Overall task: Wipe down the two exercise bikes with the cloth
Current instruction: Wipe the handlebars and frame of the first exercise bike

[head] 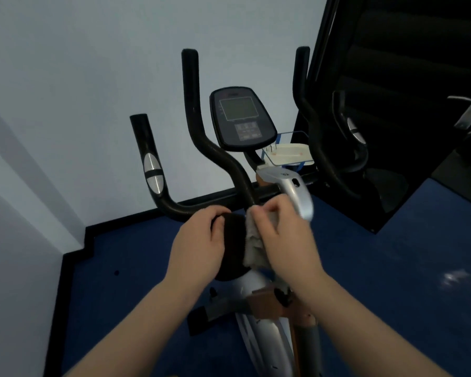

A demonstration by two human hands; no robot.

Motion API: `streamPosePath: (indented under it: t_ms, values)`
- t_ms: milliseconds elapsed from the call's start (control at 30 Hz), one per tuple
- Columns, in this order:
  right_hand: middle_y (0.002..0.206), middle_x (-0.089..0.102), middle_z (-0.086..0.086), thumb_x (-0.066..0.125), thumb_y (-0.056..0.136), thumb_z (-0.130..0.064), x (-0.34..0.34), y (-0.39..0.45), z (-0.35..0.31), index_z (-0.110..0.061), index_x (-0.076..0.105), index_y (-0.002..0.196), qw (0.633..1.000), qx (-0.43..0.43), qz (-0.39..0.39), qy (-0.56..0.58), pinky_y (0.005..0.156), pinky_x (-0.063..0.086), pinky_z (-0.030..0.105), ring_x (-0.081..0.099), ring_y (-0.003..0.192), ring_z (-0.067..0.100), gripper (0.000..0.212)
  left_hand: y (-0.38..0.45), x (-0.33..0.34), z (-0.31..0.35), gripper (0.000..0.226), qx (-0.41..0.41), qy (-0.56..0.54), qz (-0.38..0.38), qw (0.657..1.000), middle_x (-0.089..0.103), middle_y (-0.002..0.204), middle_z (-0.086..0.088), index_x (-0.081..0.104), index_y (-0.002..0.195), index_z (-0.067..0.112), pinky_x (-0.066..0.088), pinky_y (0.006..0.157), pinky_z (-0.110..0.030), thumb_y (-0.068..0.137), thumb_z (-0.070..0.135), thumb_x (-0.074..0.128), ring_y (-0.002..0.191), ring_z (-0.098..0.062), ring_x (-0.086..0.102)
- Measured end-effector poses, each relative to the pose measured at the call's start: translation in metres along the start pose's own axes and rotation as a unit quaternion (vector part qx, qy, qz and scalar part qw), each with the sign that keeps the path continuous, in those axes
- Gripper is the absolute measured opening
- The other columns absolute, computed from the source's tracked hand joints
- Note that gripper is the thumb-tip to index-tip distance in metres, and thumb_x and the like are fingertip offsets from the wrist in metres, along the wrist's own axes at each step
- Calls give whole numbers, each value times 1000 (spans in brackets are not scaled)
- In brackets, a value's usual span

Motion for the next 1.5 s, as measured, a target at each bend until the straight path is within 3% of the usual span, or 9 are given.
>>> streamPosePath:
  t_ms: [67,167,300,433,533,767,933,1333,1500]
  values:
    - [85,58,-13,56,89,-43,-8,17,3,-36,48,86,995,-20,79,52,63,45,8,57,81,-5,12,-2,-1,0,25,17,17,8,1000,61,107,21,62,113,35,35,76,-5,96,23,47,98,5,51]
    - [99,52,-8,65,86,-32,2,53,0,-29,56,90,996,-75,31,19,76,37,6,49,92,-5,10,-2,-2,2,26,64,19,7,998,57,109,20,62,113,30,36,83,-4,95,17,50,103,6,49]
    - [93,56,1,72,81,-19,20,38,23,-15,65,83,994,-94,10,55,80,39,12,53,91,2,9,3,-10,-2,26,46,-82,-37,995,59,105,22,66,108,32,44,90,-21,90,14,60,105,5,53]
    - [84,59,-4,69,82,-29,7,14,34,-20,63,81,991,-104,7,78,75,43,16,58,84,10,11,21,-28,-4,23,120,-39,-120,985,60,99,23,69,104,32,42,92,-24,87,16,64,103,1,54]
    - [84,59,-6,73,80,-15,6,56,10,-15,64,80,992,-121,19,19,77,38,9,54,86,1,9,39,-37,-4,21,162,-1,-173,972,63,93,20,72,102,29,46,90,-26,84,18,69,97,0,56]
    - [88,59,-6,71,82,-25,21,14,35,-20,65,83,990,-91,46,102,79,43,13,59,89,9,8,43,-31,-16,19,168,-41,-150,974,64,86,21,75,98,34,44,88,-23,81,27,68,90,-2,59]
    - [85,56,-13,70,84,-18,28,75,4,-20,62,81,991,-136,10,-7,76,38,10,55,86,2,9,53,-33,-11,19,206,1,-180,962,62,82,23,75,93,36,41,87,-25,76,37,68,85,2,54]
    - [88,50,-8,65,87,-16,41,117,-9,-14,58,84,978,-202,-41,-20,75,38,14,49,85,2,8,62,-29,-12,28,208,32,-183,960,59,77,31,71,87,42,35,76,-17,74,65,61,81,5,53]
    - [88,47,-20,64,86,-25,23,82,21,-28,50,83,981,-187,-51,30,72,36,7,51,85,-3,14,65,-28,-11,31,225,68,-164,958,59,78,26,66,81,40,36,82,-20,73,70,62,86,3,51]
Point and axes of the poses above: each hand's wrist, its own y-axis towards the middle knuckle, its own x-axis out of the palm, z = x × y, the point moved 1 cm from there along y, towards the middle knuckle
